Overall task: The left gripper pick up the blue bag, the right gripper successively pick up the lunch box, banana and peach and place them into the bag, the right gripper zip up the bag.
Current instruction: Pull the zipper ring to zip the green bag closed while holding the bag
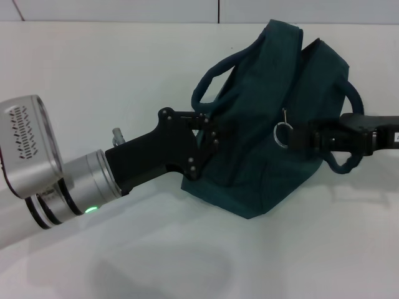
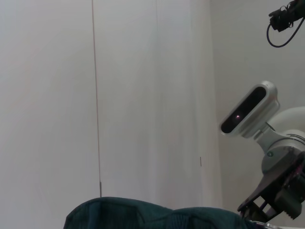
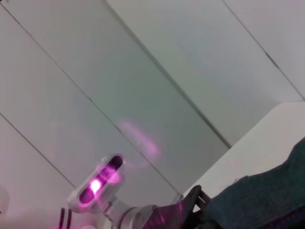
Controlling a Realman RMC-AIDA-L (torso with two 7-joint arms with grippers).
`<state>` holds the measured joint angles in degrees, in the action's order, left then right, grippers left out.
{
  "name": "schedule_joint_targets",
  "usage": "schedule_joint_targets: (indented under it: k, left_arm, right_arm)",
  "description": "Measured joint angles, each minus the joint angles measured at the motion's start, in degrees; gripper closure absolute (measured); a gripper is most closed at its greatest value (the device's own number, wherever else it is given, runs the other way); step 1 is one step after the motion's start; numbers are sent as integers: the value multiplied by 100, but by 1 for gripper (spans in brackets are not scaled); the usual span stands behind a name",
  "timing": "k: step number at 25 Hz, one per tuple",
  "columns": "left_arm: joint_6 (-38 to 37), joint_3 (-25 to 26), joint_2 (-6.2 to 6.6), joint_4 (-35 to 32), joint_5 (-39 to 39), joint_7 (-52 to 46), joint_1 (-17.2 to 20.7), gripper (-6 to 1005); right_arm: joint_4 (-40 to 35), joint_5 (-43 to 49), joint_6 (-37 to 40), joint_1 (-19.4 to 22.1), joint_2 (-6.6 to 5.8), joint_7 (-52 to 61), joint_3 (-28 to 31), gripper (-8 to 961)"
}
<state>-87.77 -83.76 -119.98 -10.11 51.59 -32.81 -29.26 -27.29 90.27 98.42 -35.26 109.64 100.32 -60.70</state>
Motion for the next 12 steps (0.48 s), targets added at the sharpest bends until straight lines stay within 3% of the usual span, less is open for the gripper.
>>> schedule_joint_targets:
  k: [12]
  left_arm:
    - [-4,-7,1,-46,0,11,-1,979]
  right_arm:
    - [199,-41,542,-285,-39,346,118,616]
